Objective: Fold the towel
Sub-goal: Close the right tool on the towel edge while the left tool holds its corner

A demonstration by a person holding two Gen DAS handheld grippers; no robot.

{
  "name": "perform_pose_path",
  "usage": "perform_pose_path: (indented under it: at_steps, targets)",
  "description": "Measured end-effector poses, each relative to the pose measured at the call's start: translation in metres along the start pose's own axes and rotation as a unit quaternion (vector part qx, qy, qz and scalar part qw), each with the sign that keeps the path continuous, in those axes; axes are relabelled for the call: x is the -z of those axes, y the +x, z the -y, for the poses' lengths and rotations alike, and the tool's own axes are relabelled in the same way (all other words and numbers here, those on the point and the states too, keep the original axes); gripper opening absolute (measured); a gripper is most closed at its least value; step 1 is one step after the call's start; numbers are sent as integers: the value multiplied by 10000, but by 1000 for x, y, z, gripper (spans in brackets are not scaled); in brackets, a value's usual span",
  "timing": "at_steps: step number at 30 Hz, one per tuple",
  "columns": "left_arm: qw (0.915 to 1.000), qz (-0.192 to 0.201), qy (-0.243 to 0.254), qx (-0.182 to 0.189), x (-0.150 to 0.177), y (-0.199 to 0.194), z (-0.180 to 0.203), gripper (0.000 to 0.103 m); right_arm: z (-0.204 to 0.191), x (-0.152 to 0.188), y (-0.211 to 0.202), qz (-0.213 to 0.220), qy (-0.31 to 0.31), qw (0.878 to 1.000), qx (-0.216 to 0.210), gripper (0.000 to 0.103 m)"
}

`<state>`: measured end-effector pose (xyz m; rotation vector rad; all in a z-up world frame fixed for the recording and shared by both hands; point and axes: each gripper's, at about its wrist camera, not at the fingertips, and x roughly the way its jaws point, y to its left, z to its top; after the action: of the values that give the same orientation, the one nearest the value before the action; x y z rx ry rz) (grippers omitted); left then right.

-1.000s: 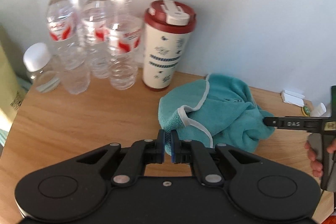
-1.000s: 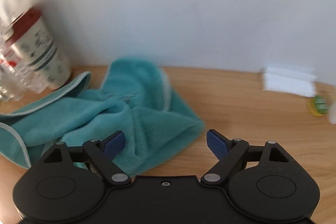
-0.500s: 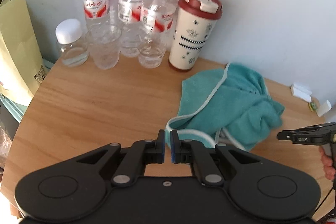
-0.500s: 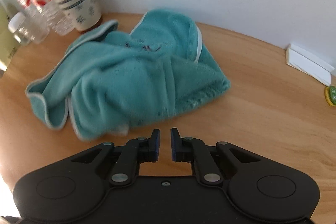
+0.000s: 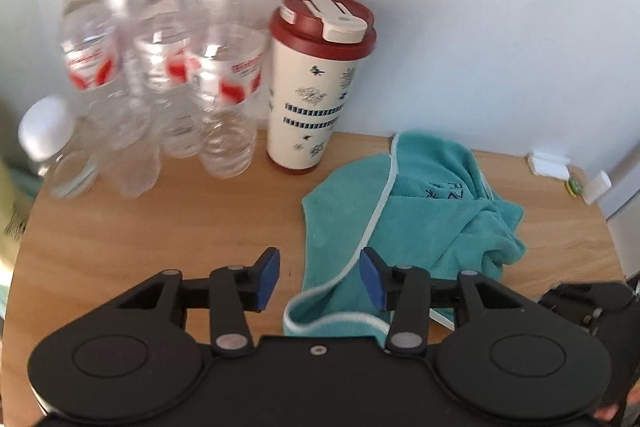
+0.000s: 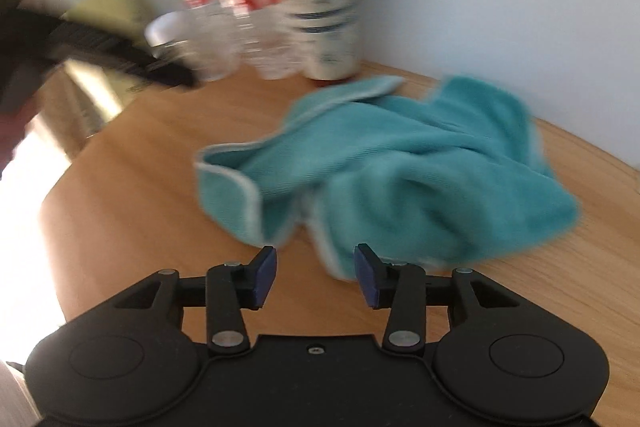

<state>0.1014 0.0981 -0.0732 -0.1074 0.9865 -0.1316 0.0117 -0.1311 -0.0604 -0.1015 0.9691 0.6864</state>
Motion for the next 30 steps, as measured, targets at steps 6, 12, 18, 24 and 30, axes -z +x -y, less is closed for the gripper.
perform_pose_path:
  at_steps: [6, 12, 18, 24, 30]
  targets:
    - [9973, -286, 442, 521, -22, 44, -13, 52, -26, -7, 36, 155, -122, 9994, 273, 48]
    - [9767, -643, 1320, 1563, -40, 75, -12, 55, -43, 0, 47, 348, 180, 9979, 518, 48]
    - [9539, -1046, 2167, 1792, -41, 110, 9, 55, -44, 6, 63, 533, 675, 9917, 959, 48]
    - [9407, -1262, 2547, 1849, -29, 122, 16, 19, -48, 7, 67, 399, 782, 9927, 830, 7]
    - [9471, -1113, 2428, 1781, -25, 115, 8, 7, -48, 14, 54, 373, 1220, 9888, 781, 5]
